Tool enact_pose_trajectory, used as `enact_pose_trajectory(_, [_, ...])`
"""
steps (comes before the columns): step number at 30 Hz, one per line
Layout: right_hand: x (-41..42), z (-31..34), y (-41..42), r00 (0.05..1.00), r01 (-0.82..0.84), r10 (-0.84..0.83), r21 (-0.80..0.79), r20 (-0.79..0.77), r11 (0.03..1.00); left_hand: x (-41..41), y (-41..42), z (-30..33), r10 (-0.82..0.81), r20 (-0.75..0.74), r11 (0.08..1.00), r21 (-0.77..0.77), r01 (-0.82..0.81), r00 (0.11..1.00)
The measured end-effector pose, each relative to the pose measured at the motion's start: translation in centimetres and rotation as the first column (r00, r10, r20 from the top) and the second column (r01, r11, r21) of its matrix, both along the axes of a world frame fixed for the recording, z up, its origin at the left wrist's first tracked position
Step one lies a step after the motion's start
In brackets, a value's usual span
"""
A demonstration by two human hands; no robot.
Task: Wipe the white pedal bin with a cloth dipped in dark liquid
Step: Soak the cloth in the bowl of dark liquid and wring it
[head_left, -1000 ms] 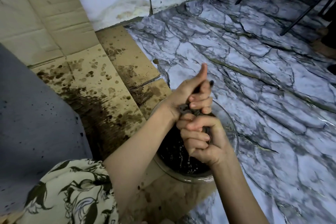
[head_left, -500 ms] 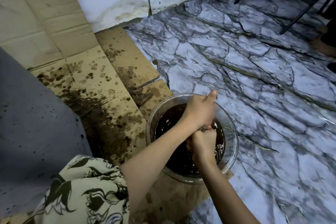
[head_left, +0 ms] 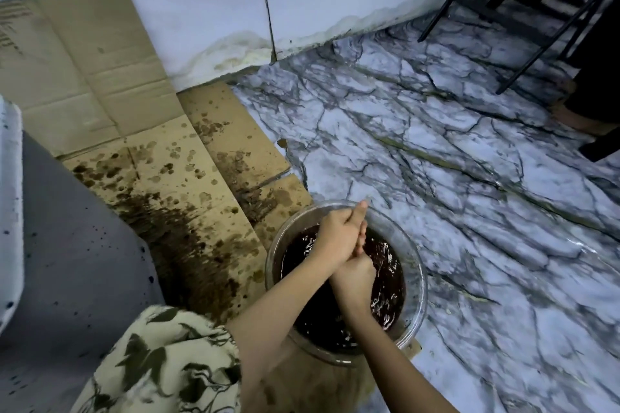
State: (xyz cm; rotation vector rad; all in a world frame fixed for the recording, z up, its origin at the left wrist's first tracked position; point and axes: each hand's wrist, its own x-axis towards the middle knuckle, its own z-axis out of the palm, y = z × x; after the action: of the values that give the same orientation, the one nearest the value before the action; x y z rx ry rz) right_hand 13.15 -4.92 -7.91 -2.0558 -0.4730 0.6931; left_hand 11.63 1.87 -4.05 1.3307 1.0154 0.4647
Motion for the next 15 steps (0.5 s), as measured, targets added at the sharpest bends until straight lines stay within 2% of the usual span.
enact_pose_trajectory(1, [0.5,0.6,0.1,0.999,-0.029,0.030,-0.012,0.018,0.999,-0.4,0.7,0.9,-0.061,-0.016,0.998,0.011,0.061,0.998])
enact_pose_trajectory(3, [1.7,2.5,0.3,0.995,-0.096,0.095,-0.028,-0.022,0.995,-1.6,2.4,3.4,-0.220,-0.141,0.974,0.019,0.224,0.965])
enact_pose_trajectory(6, [2.4,5.9,0.2,0.969,-0.185,0.190,0.046,-0.160,0.982,-3.4,3.8,8.4,-0.456,-0.366,0.873,-0.004,0.488,0.812])
enact_pose_trajectory(7, [2.3,7.1,0.1,0.958,-0.200,0.212,0.080,-0.193,0.977,-3.9,3.8,10.2,-0.462,-0.421,0.850,0.043,0.526,0.781])
enact_pose_trajectory(9, [1.8,9.5,-0.2,0.941,-0.257,0.279,0.136,-0.189,0.957,-4.9,3.2,13.6,-0.399,-0.483,0.827,0.177,0.533,0.780])
enact_pose_trajectory(10, [1.4,10.8,-0.4,0.938,-0.309,0.323,0.121,-0.125,0.943,-5.6,2.6,15.4,-0.363,-0.497,0.815,0.240,0.527,0.788])
enact_pose_trajectory(13, [-0.3,16.6,-1.4,0.900,-0.401,0.405,-0.062,0.162,0.914,-8.2,0.4,20.9,-0.254,-0.503,0.771,0.411,0.487,0.826])
enact_pose_trajectory(15, [-1.9,21.0,-2.1,0.869,-0.449,0.435,0.008,0.234,0.893,-10.7,-1.2,24.9,-0.127,-0.482,0.727,0.550,0.411,0.867])
